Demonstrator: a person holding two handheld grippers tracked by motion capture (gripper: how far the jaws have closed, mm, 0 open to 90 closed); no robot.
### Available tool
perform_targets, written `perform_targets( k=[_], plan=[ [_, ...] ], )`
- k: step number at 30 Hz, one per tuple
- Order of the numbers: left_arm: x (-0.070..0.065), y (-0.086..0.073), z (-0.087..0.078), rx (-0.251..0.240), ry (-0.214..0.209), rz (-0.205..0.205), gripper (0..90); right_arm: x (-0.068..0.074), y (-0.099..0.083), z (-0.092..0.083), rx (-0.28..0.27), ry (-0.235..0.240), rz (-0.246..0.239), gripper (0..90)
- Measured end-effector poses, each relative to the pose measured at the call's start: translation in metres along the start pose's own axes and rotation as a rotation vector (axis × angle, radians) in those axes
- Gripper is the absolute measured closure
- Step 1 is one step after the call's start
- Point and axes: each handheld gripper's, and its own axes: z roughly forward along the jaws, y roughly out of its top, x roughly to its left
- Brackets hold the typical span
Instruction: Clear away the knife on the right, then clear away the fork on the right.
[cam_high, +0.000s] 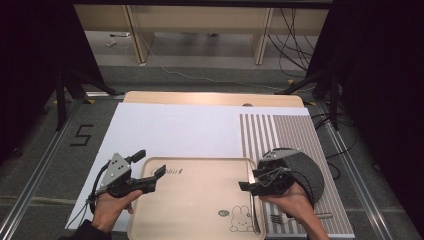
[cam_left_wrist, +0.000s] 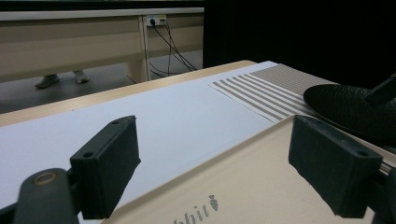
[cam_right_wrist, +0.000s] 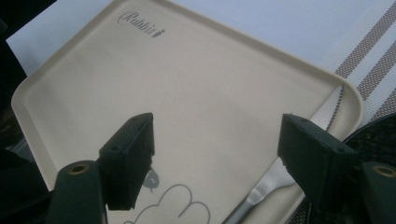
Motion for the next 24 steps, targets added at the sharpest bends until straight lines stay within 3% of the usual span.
perform_targets(
  k=[14, 24],
  plan=[
    [-0.001, 0.001, -0.001, -0.005, -0.002, -0.008, 15.9, -0.003, -0.003, -0.005, -0.003, -0.031, -0.011, 27.4],
    [-0.004, 0.002, -0.003, -0.018, -0.007, -0.019, 15.9, -0.011, -0.012, -0.025, -0.034, -0.074, 0.001, 26.7]
  ],
)
